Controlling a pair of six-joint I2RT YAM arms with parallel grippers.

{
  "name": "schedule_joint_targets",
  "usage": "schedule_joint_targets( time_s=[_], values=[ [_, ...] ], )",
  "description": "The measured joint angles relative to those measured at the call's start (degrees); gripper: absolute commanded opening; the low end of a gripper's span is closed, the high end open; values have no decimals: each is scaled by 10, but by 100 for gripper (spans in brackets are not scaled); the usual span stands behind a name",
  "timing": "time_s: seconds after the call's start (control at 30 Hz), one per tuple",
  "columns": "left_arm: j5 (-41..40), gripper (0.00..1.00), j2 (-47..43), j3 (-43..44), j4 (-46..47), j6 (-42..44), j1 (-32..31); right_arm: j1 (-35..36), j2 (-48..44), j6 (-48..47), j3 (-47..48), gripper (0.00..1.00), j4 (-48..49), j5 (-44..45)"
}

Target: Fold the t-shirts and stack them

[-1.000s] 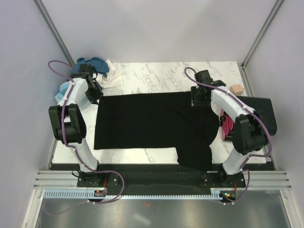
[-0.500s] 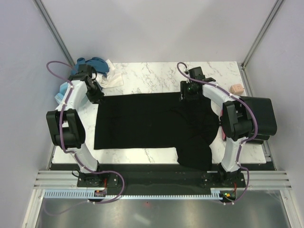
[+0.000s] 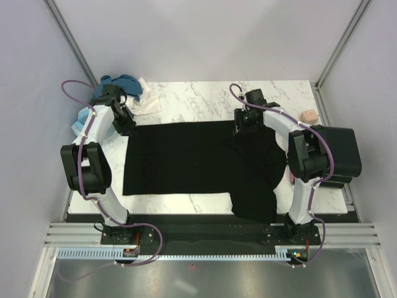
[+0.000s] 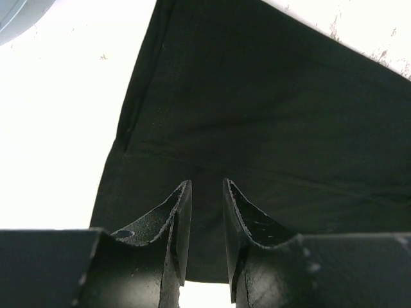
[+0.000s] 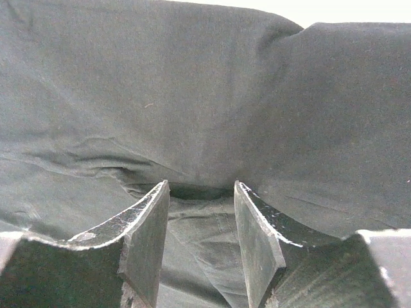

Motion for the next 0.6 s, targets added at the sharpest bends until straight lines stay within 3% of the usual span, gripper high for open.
schedule_joint_targets(
  time_s=[0.37, 0.43, 0.47, 0.5, 0.57, 0.6],
  values=[
    [0, 33, 0, -4, 0, 0, 0, 0, -2, -22, -36, 57, -21, 0],
    [0, 33, 0, -5, 0, 0, 0, -1, -3, -24, -45, 51, -22, 0],
    [0, 33, 0, -5, 0, 0, 0, -2, -3, -25, -49, 45, -23, 0],
    [0, 33, 0, -5, 0, 0, 0, -2, -3, -26, -51, 32, -24, -1],
    [0, 33, 0, -5, 1, 0, 0, -4, -3, -29, -52, 20, -25, -3],
    [0, 33, 0, -5, 0, 0, 0, -4, -3, -29, -52, 1, -24, -4]
  ],
)
